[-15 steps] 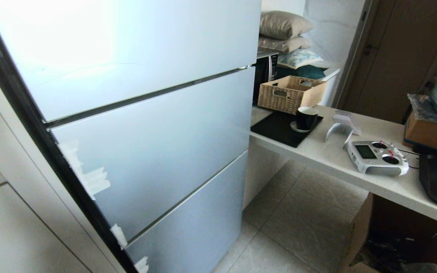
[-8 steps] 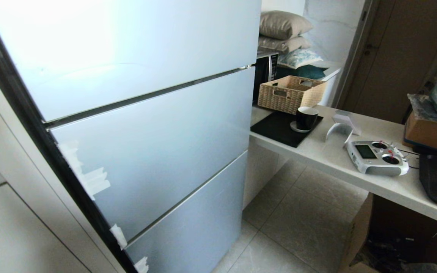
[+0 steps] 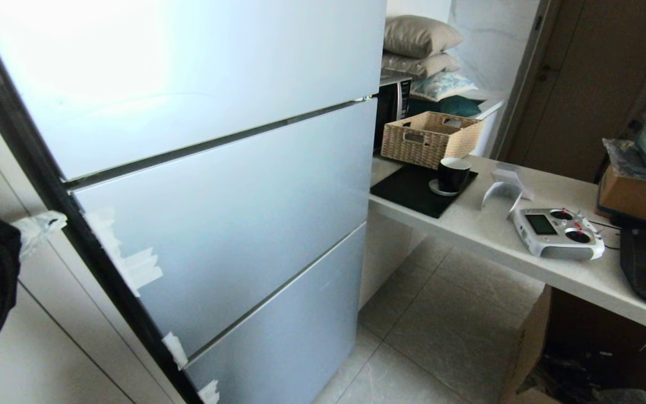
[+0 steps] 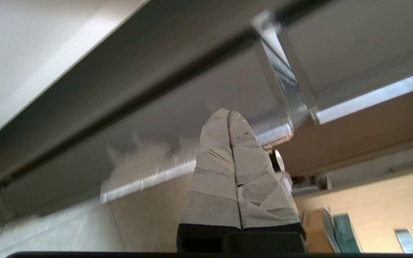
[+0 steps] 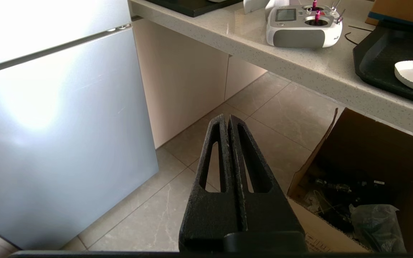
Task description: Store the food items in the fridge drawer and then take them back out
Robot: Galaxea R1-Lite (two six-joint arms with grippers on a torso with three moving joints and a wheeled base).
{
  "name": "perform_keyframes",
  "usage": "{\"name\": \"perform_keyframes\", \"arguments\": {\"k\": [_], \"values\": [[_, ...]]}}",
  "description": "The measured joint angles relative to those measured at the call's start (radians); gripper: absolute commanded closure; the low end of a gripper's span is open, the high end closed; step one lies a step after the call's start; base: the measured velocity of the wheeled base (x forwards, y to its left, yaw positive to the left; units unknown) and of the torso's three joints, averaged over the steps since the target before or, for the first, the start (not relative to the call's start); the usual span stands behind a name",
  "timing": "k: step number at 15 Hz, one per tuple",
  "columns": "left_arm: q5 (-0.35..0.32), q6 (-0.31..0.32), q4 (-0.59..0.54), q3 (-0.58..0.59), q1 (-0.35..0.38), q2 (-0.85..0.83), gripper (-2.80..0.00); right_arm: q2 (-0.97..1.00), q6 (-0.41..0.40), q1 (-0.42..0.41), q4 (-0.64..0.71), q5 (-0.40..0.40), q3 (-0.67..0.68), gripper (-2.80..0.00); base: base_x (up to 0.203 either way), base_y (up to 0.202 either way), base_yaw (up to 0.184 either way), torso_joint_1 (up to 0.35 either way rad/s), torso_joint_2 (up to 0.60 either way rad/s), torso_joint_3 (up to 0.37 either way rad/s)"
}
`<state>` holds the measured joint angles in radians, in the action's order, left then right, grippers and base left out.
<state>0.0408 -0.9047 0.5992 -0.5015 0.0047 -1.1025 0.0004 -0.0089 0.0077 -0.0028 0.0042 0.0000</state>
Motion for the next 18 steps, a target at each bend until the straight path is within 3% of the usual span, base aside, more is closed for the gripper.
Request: {"name": "perform_keyframes", "arguments": {"k": [7,18], "values": [[0.104,0.009,0.196,-0.01,0.001,-0.176,0.0,0.0,0.0,0.0,0.0,0.0,0.0,0.0,0.0,0.0,0.0,0.0,0.0,0.0],[0.11,0.007,0.197,0.03,-0.117,-0.203,0.0,0.0,0.0,0.0,0.0,0.0,0.0,0.0,0.0,0.0,0.0,0.0,0.0,0.0]]}}
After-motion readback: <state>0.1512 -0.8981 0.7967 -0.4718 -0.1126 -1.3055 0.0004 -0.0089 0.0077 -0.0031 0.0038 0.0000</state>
